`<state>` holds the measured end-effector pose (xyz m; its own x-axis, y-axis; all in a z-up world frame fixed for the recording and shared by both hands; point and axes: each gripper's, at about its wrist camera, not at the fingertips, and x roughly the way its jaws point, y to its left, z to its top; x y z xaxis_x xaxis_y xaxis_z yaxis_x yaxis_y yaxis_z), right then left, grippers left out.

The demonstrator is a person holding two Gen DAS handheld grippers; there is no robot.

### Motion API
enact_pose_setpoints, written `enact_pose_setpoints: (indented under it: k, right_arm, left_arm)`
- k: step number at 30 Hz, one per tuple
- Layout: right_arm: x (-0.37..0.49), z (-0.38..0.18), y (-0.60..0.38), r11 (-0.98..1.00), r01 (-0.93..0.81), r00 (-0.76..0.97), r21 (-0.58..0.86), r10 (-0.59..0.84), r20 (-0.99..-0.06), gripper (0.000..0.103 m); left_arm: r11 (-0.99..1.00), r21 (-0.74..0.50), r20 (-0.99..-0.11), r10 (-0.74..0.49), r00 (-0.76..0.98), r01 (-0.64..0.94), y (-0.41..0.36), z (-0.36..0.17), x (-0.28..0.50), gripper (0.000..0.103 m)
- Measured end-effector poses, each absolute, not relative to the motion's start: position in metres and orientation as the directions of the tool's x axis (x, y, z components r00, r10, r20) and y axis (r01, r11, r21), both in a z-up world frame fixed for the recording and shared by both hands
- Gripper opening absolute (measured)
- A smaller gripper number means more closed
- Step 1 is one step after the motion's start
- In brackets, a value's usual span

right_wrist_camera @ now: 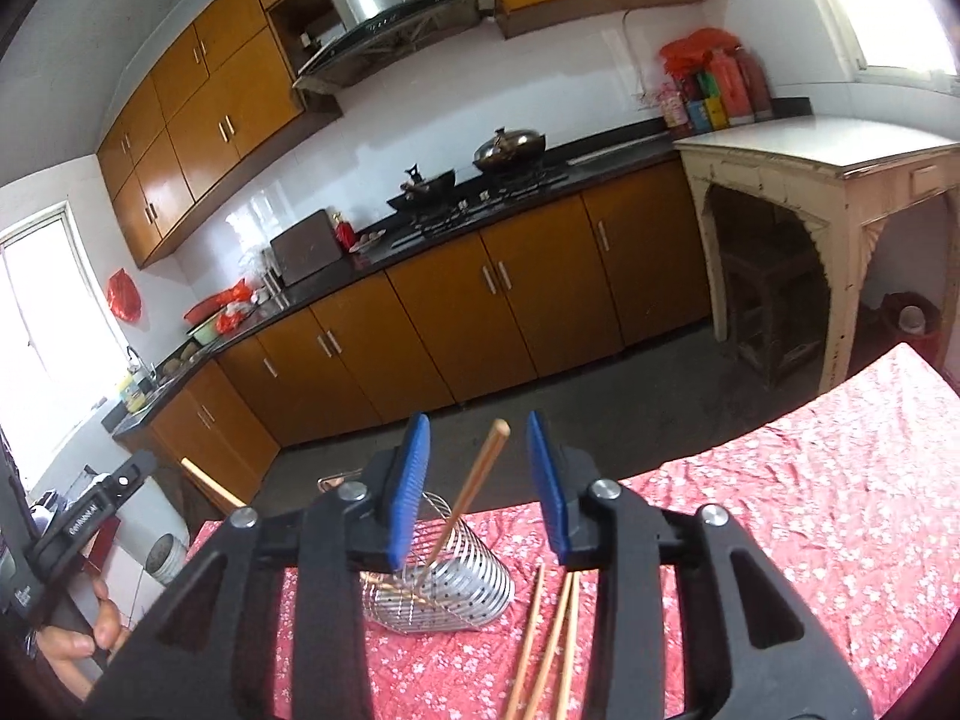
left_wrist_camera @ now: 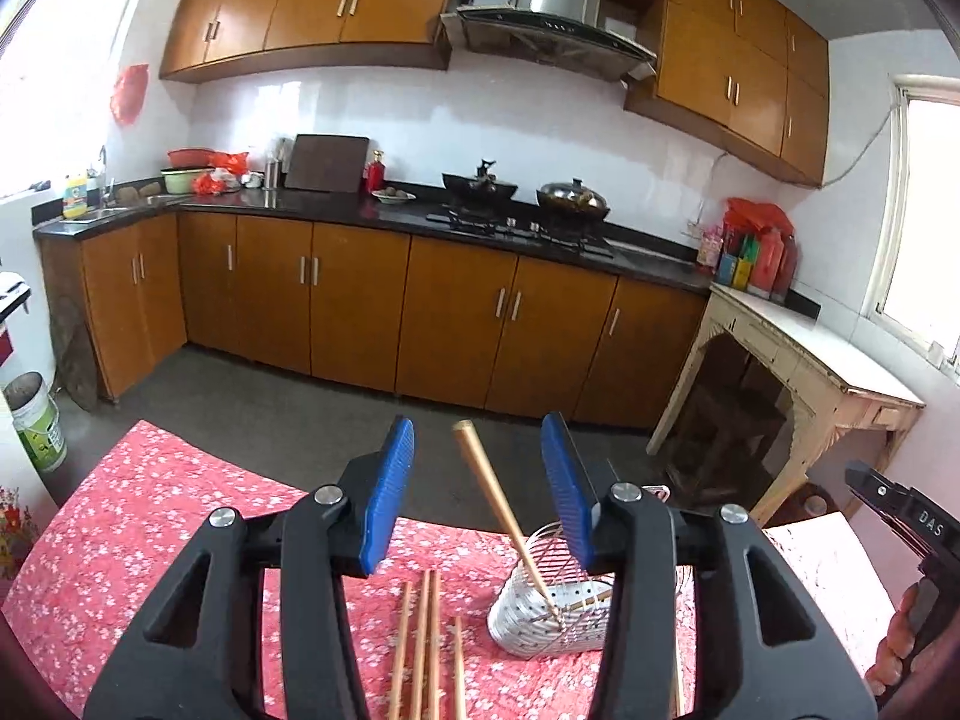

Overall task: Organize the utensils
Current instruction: 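Lower the chopsticks into the holder and open both tools, then close the right tool on a chopstick while the left tool grasps another chopstick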

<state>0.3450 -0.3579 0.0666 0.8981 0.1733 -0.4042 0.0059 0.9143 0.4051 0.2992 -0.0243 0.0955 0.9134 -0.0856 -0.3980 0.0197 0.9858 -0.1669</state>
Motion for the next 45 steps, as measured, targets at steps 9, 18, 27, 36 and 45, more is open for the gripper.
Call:
enact_pose_setpoints:
  k: [9, 18, 27, 36, 45]
  right_arm:
    - [0.295, 0.013, -0.37, 0.929, 0.09, 0.855, 0.359, 0.113, -0.506, 0.036]
    - [0.282, -0.1, -0.349, 0.953, 0.136, 0.664, 0.271, 0.115, -0.739, 0.03]
    - [0.27, -0.135, -0.322, 0.986, 0.125, 0.618, 0.109, 0.009, -0.786, 0.011]
    - [0.266, -0.138, -0.353, 0.96, 0.246, 0.614, 0.137, -0.044, -0.788, 0.008]
    - [0.267, -0.139, -0.349, 0.966, 0.228, 0.621, 0.12, -0.05, -0.782, 0.008]
  left_arm:
    - [0.993, -0.107, -0.454, -0.015, 0.891, -0.038, 0.015, 0.056, 0.255, 0.046]
    - [0.996, -0.073, -0.632, -0.01, 0.775, -0.047, 0.035, -0.039, 0.237, 0.045]
    - [0.995, -0.097, -0.693, -0.093, 0.715, 0.036, 0.033, -0.085, 0.218, 0.044]
    - [0.986, -0.088, -0.732, -0.16, 0.663, 0.142, 0.005, -0.106, 0.215, 0.031]
    - [0.985, -0.046, -0.771, -0.14, 0.622, 0.166, -0.016, -0.121, 0.225, 0.019]
